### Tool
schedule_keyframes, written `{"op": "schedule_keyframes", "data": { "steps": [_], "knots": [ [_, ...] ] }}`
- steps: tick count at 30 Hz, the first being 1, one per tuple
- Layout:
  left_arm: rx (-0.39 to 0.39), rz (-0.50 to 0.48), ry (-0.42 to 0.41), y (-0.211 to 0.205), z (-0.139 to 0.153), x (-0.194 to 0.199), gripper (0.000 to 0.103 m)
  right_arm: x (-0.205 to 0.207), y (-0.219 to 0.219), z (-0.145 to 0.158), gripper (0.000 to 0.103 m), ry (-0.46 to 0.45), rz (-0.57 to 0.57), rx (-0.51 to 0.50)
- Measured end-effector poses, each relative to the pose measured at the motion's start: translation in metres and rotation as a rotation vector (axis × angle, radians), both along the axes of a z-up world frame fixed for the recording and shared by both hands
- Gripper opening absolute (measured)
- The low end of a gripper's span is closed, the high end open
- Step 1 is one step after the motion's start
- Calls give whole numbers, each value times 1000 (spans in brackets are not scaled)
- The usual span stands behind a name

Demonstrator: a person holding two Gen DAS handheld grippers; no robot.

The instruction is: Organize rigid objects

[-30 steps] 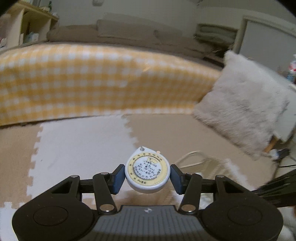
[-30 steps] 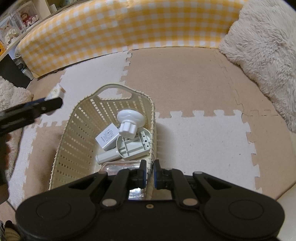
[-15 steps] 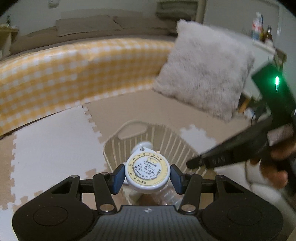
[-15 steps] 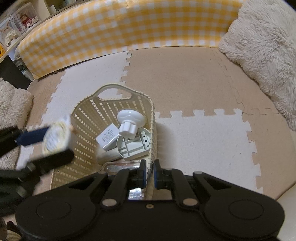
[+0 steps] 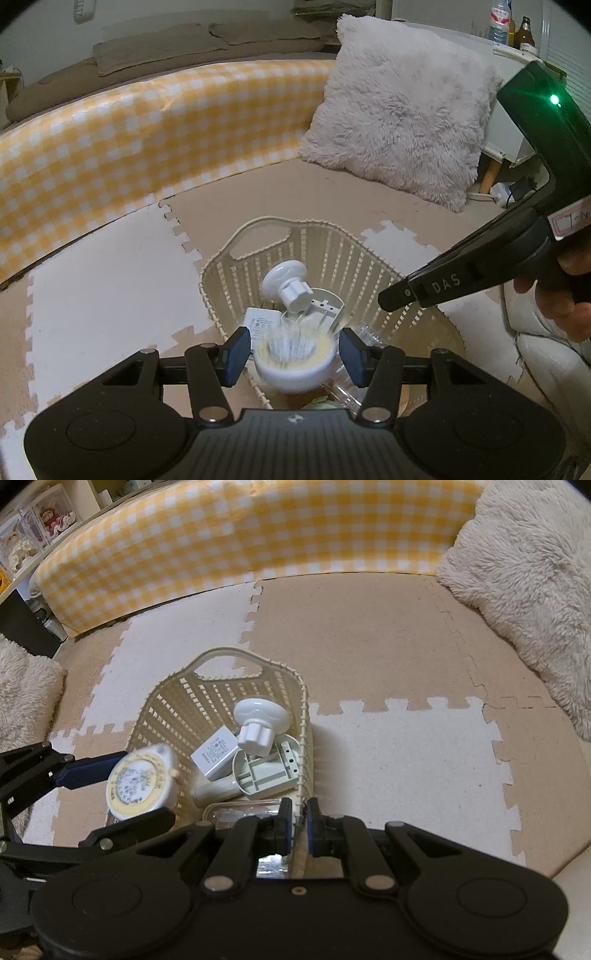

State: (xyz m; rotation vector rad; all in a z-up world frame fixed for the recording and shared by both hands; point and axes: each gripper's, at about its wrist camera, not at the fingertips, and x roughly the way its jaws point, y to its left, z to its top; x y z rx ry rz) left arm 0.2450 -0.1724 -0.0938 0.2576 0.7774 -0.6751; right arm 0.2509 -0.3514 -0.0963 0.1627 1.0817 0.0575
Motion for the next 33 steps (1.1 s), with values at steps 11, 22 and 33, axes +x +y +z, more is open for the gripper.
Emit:
{"op": "schedule_keyframes", "data": {
  "steps": [11, 22, 33],
  "knots": [
    [-17, -1, 22, -1, 3, -1, 61, 0, -2, 0, 8, 1, 1, 0],
    [-22, 6, 19, -1, 13, -5, 67, 0, -2, 0, 8, 2, -4, 4],
    [-73, 83, 6, 29, 39, -23, 84, -20, -6, 29, 19, -86, -74, 10]
  ]
}}
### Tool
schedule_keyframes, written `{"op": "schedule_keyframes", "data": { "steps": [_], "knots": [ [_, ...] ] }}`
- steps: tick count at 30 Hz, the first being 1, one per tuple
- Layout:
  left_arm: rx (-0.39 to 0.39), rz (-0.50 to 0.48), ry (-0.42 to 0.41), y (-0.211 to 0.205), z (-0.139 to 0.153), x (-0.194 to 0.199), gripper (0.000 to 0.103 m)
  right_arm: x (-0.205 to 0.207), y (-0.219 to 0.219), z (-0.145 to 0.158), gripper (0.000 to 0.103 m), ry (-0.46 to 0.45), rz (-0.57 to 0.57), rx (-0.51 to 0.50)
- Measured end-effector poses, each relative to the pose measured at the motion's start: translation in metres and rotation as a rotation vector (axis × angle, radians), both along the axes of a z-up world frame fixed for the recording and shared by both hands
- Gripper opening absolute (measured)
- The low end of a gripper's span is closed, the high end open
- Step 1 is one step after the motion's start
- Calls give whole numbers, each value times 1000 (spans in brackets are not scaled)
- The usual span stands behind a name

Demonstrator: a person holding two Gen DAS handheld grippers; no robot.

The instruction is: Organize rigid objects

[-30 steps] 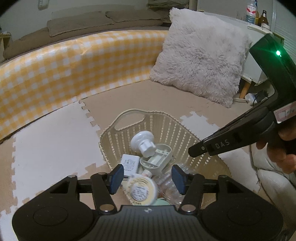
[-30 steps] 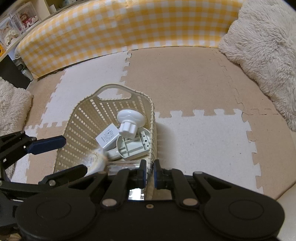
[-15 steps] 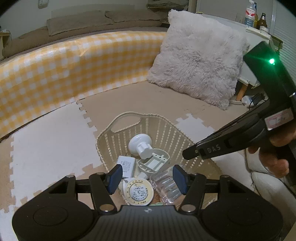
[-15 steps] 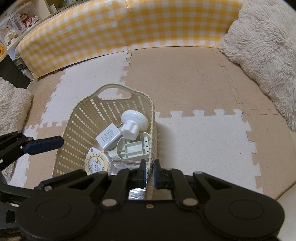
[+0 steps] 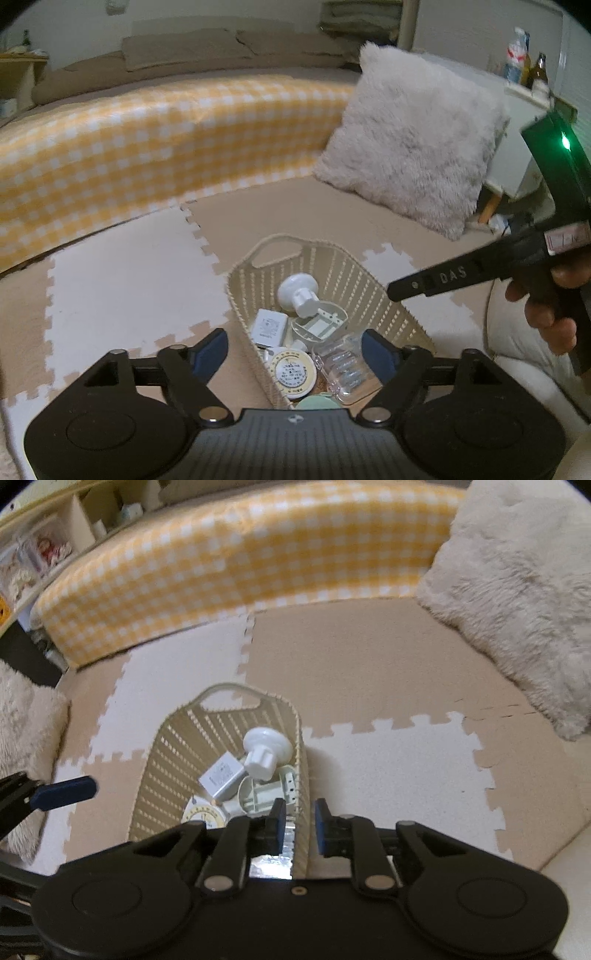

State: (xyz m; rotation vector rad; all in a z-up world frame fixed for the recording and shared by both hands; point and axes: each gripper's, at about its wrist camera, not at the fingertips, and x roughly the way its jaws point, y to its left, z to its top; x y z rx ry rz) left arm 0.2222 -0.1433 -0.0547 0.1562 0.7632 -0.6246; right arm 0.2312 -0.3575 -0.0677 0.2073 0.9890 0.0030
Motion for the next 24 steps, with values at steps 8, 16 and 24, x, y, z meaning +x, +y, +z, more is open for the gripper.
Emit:
{"op": "schedule_keyframes", "data": {
  "steps": [8, 16, 24],
  "knots": [
    [-79, 57, -53, 24, 36, -27, 99, -41, 11, 42, 31, -127, -25, -30],
    [-168, 122, -108, 50, 70, -62, 103, -93, 26, 79, 47, -231, -43, -58],
    [-206, 164, -153, 69, 84, -106, 103, -151, 38, 105, 79, -326, -78, -127]
  ]
}}
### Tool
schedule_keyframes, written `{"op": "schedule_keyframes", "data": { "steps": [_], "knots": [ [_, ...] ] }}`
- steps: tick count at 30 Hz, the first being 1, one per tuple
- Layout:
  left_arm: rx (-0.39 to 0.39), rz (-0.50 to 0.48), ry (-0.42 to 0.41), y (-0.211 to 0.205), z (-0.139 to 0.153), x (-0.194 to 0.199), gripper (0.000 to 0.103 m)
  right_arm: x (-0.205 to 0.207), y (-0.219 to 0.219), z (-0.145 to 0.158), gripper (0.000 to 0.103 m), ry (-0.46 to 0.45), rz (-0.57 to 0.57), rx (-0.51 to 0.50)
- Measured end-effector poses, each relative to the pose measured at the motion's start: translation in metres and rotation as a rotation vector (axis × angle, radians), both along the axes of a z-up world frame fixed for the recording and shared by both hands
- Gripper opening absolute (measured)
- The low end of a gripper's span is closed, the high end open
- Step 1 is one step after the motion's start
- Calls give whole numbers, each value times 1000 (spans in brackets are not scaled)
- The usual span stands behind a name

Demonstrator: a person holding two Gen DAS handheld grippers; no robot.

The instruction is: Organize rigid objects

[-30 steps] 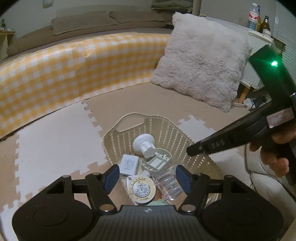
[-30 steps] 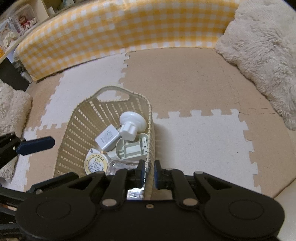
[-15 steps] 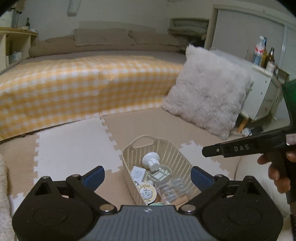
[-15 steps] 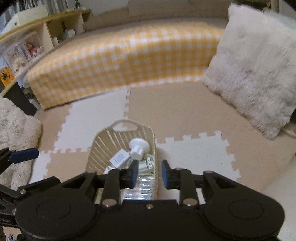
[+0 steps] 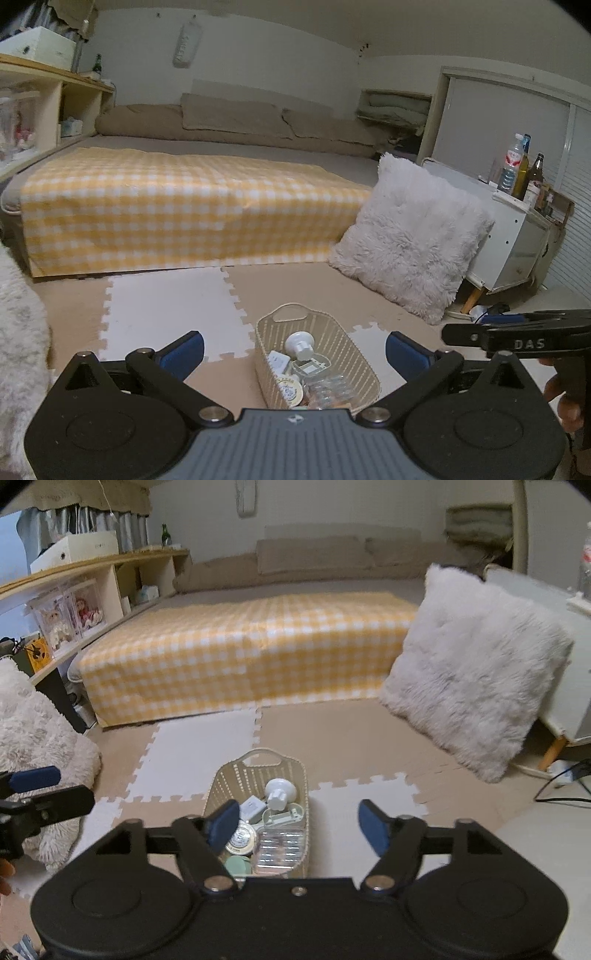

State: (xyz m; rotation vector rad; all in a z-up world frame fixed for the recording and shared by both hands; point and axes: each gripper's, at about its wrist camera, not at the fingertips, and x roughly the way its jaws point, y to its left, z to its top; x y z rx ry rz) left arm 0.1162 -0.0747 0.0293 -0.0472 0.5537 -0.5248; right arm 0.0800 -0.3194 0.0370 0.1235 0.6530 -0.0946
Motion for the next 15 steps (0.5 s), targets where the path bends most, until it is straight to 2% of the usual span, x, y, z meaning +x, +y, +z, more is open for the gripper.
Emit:
{"op": "schedule_keyframes", "data": {
  "steps": [4, 9, 11, 15],
  "knots": [
    [-4, 5, 0, 7, 0, -19, 103, -25, 5, 5, 87, -36, -28, -25],
    [27, 40, -30, 11, 1, -43, 103, -53, 12, 7, 99, -96, -55, -52],
    [29, 53, -36, 14, 2, -50, 103, -61, 15, 6, 100, -104, -62, -60],
    [82, 111, -80, 15, 1, -66, 103, -75, 24, 2, 103, -119, -61, -80]
  ]
}}
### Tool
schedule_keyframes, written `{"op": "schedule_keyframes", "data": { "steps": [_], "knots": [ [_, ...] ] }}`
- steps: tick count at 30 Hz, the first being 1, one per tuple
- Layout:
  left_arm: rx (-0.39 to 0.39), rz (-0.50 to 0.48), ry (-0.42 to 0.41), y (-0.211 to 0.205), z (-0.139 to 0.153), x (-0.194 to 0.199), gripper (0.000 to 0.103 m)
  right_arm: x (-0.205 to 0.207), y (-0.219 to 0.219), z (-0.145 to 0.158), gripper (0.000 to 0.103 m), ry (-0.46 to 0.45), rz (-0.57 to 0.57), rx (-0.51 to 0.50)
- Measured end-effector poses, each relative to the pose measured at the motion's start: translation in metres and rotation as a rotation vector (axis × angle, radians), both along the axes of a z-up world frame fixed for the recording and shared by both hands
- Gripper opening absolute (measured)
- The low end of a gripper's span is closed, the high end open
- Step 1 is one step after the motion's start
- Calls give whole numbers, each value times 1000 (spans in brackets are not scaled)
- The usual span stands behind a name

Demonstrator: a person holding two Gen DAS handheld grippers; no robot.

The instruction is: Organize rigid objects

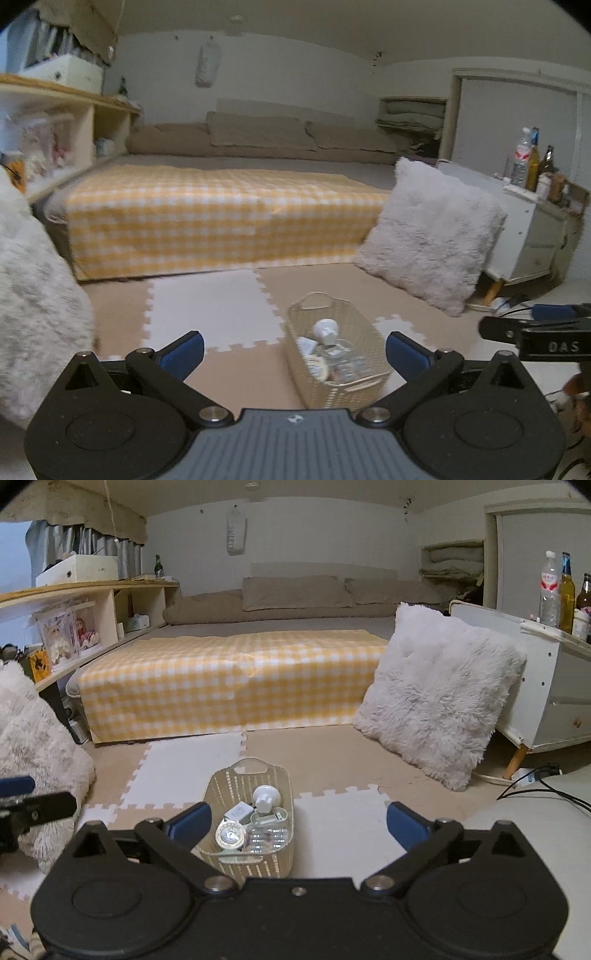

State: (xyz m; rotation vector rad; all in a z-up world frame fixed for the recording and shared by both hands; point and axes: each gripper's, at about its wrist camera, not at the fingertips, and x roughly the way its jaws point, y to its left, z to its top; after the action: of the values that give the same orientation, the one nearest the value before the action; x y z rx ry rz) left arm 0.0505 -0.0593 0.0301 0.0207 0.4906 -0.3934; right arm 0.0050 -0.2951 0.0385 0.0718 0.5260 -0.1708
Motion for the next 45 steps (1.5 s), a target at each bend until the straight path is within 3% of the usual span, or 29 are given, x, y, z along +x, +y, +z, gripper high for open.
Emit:
{"op": "schedule_keyframes", "data": {
  "steps": [3, 8, 16, 45],
  "knots": [
    [15, 39, -28, 5, -2, -10, 103, -9, 6, -4, 103, -5, -7, -13],
    [8, 51, 5, 11, -8, -11, 103, -20, 11, -9, 103, -20, -3, -20],
    [64, 95, 2, 12, -18, -18, 103, -31, 16, -13, 103, -48, 7, -33],
    [58, 105, -1, 15, -22, -22, 103, -37, 19, -19, 103, -63, 5, -31]
  ]
}}
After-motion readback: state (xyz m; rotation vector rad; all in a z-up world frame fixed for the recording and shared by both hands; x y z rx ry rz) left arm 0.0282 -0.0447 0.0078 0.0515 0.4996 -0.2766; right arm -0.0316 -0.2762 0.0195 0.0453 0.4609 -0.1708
